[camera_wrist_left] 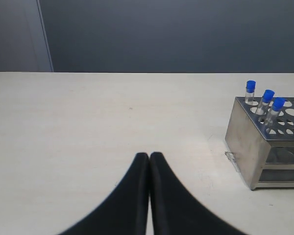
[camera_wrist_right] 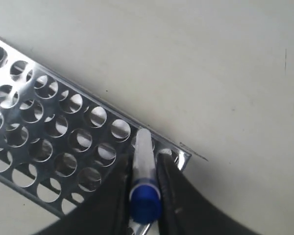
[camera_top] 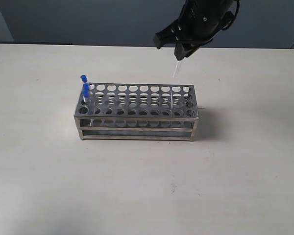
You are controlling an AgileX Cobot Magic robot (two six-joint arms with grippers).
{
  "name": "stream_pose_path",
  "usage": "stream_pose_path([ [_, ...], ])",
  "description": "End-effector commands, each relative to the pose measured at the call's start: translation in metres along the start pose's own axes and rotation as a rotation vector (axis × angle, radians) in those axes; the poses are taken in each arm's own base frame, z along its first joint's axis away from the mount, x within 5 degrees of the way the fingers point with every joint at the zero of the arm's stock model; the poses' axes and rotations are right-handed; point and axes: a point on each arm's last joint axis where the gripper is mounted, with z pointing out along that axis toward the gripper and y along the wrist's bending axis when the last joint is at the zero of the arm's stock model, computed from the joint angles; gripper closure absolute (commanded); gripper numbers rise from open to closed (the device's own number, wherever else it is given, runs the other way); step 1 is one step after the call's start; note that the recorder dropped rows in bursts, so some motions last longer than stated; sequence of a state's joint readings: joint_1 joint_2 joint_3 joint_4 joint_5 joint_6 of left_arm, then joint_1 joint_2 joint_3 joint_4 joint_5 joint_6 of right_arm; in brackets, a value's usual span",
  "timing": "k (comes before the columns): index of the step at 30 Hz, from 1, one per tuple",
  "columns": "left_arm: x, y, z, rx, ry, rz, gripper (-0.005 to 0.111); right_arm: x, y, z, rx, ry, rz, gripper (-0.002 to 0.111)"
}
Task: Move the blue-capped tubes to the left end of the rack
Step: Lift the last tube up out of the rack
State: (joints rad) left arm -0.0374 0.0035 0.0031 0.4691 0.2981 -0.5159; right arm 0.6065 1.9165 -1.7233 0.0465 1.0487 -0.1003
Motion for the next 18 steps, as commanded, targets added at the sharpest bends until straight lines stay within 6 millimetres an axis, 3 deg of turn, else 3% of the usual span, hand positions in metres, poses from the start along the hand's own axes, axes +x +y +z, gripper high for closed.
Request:
stream_pose_path([
  [1,-0.002,-0.001,-0.001,0.010,-0.012,-0.001,0.106,-0.002,0.021,-0.018,0.003,-0.050,-0.080,0.108],
  [8,-0.002,-0.001,-0.001,0.010,-0.012,-0.001,0.106,-0.004,0.061,-0.023,-0.041,-0.072,-0.188,0.108],
  [13,-0.002,-0.001,-0.001,0.010,-0.012,-0.001,0.106,-0.016,0.094,-0.025,-0.083,-0.107,-0.286,0.108],
  [18,-0.002,-0.001,-0.001,0.010,-0.012,-0.001,0.106,-0.023,0.132,-0.017,-0.173,-0.081,-0.361,0.108],
])
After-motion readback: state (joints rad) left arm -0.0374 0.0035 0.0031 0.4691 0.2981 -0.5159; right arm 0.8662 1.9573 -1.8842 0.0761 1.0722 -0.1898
